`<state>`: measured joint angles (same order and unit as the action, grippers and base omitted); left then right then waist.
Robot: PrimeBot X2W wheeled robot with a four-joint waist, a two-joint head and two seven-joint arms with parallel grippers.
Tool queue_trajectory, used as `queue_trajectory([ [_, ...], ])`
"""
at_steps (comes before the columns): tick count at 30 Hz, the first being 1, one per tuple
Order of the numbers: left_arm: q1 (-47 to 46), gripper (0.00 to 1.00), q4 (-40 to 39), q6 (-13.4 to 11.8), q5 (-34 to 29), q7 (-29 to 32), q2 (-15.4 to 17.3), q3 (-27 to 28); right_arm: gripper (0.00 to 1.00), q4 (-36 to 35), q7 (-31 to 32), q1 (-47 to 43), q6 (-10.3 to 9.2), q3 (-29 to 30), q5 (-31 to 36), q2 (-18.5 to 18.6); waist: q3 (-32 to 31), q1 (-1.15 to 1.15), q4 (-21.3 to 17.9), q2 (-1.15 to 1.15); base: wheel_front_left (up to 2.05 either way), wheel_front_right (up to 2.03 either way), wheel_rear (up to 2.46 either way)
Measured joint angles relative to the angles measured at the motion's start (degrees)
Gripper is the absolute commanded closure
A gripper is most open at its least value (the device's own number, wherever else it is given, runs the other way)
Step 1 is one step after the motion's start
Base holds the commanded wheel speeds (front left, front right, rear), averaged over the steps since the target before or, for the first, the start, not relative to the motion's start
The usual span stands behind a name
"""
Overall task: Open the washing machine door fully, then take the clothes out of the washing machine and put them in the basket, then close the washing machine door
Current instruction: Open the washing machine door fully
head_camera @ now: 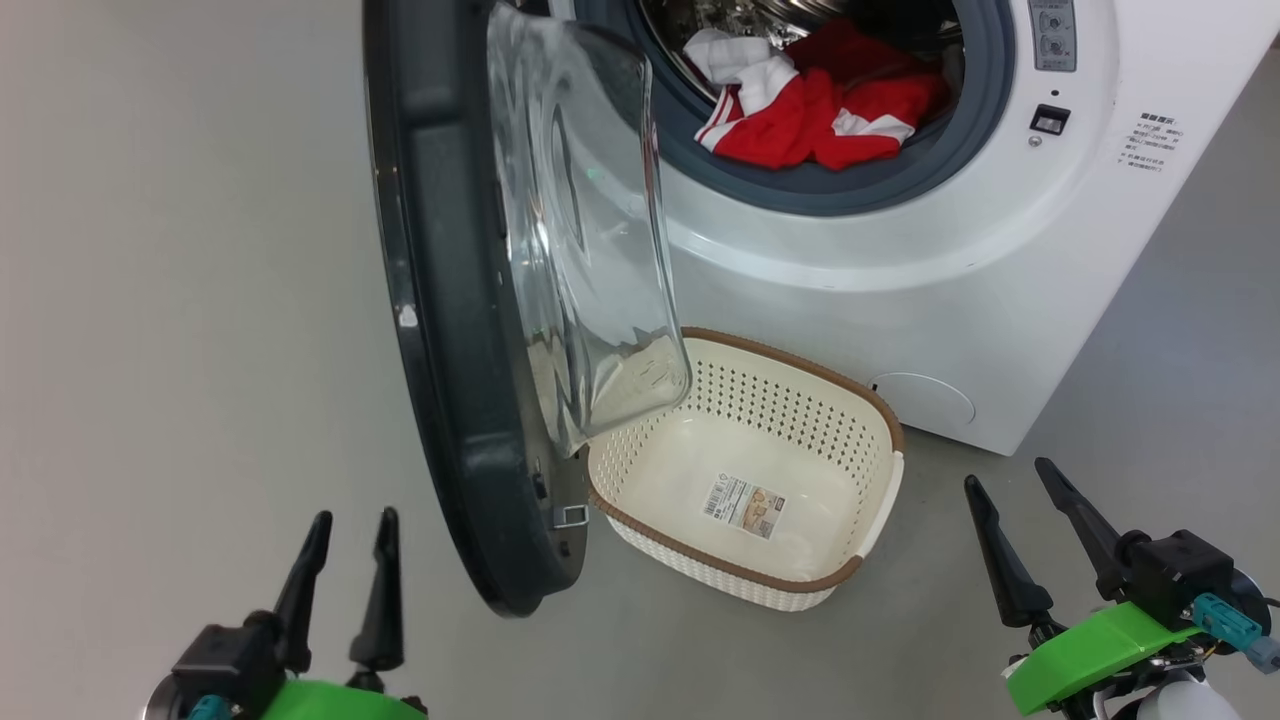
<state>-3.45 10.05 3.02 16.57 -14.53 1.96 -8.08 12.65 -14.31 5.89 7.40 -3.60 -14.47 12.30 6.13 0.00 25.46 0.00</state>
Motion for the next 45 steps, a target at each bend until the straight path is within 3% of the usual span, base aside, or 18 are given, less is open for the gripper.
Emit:
queue_trajectory([
  [1, 0.0, 1.00, -0.1, -0.2, 0.2, 0.0, 0.0, 0.2, 0.00, 0.0, 0.0, 0.0, 0.00, 0.0, 0.0, 0.0, 0.0, 0.00, 0.0, 0.00, 0.00, 0.00, 0.00],
  [7, -0.1, 1.00, -3.8, -1.3, 0.9, 0.0, 0.0, 3.5, 0.00, 0.0, 0.0, 0.0, 0.00, 0.0, 0.0, -0.1, -0.3, 0.00, 0.3, 0.00, 0.00, 0.00, 0.00],
  [14, -0.9, 1.00, -15.6, -1.5, 3.1, 0.0, 0.0, 5.8, 0.00, 0.0, 0.0, 0.0, 0.00, 0.1, 0.0, -0.4, -0.6, 0.00, 0.6, 0.00, 0.00, 0.00, 0.00],
  [20, -1.4, 1.00, -27.2, -2.3, 4.9, -0.2, 0.0, 3.0, 0.00, 0.1, 0.0, 0.0, 0.00, 0.2, 0.0, -0.7, -0.8, 0.00, 0.6, 0.00, 0.00, 0.00, 0.00],
  [25, -1.3, 1.00, -33.4, -1.4, 6.6, -0.2, 0.1, -3.2, 0.00, 0.1, 0.0, 0.0, 0.00, 0.2, 0.0, -1.0, -1.0, 0.00, 0.6, 0.00, 0.00, 0.00, 0.00],
  [30, 0.4, 1.00, -33.1, 0.9, 7.1, -0.2, 0.2, -11.9, 0.00, 0.0, 0.0, 0.0, 0.00, 0.2, 0.0, -1.0, -1.0, 0.00, 0.6, 0.00, 0.00, 0.00, 0.00],
  [35, 1.9, 1.00, -27.6, 2.3, 8.9, -0.2, 0.5, -20.1, 0.00, 0.0, 0.0, 0.0, 0.00, 0.2, 0.0, -1.1, -0.8, 0.00, 0.5, 0.00, 0.00, 0.00, 0.00],
  [45, 1.6, 1.00, -15.5, 2.2, 13.7, 0.3, 0.8, -23.5, 0.00, 0.0, 0.0, 0.0, 0.00, -0.2, 0.0, -1.3, -0.9, 0.00, -0.2, 0.00, 0.00, 0.00, 0.00],
])
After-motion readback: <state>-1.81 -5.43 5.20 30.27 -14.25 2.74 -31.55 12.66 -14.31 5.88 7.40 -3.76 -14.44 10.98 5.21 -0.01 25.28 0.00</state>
